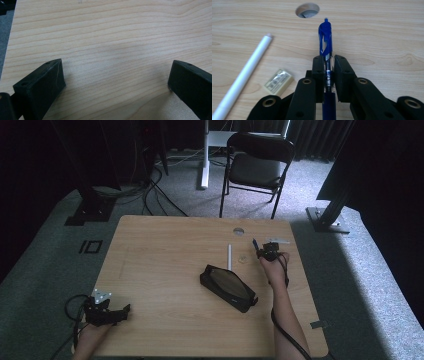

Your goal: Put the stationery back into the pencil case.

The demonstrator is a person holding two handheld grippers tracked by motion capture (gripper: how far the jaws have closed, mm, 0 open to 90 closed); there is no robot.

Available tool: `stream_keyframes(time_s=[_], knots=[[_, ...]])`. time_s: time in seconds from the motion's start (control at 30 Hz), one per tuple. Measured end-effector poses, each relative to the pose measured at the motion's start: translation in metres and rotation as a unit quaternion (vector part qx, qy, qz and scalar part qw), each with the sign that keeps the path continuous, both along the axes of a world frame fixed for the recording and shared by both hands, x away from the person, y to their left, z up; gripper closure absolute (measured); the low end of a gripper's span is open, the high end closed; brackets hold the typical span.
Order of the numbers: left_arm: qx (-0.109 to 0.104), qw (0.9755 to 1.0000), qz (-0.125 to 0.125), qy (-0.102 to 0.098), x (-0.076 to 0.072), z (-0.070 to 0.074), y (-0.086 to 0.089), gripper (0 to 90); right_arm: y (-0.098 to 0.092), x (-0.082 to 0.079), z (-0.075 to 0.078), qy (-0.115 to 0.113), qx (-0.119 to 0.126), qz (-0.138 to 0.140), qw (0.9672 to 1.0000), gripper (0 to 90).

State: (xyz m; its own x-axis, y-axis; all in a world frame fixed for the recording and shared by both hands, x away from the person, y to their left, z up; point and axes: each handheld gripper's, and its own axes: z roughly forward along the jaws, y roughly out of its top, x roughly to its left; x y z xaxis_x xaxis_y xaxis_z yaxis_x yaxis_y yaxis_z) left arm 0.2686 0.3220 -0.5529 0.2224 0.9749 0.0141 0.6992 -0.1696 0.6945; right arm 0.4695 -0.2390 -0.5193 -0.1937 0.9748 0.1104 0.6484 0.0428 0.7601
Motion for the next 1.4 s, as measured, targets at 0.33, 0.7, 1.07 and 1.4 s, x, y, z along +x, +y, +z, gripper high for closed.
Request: stream_keyframes(time_s=[0.33, 0.7, 1.07, 1.4], knots=[[0.000, 1.0000, 0.000, 0.000, 0.000, 0.000, 0.000, 0.9, -0.001, -0.009, 0.014, -0.010, 0.013, 0.019, 0.9997, 79.5], [0.000, 1.0000, 0.000, 0.000, 0.000, 0.000, 0.000, 0.9, -0.006, -0.022, 0.030, -0.017, 0.019, 0.035, 0.9991, 79.5], [0.000, 1.0000, 0.000, 0.000, 0.000, 0.000, 0.000, 0.9, -0.011, -0.037, 0.042, -0.019, 0.034, 0.067, 0.9970, 79.6], [0.000, 1.0000, 0.000, 0.000, 0.000, 0.000, 0.000, 0.9, -0.004, -0.056, 0.061, -0.047, 0.041, 0.115, 0.9913, 79.5]])
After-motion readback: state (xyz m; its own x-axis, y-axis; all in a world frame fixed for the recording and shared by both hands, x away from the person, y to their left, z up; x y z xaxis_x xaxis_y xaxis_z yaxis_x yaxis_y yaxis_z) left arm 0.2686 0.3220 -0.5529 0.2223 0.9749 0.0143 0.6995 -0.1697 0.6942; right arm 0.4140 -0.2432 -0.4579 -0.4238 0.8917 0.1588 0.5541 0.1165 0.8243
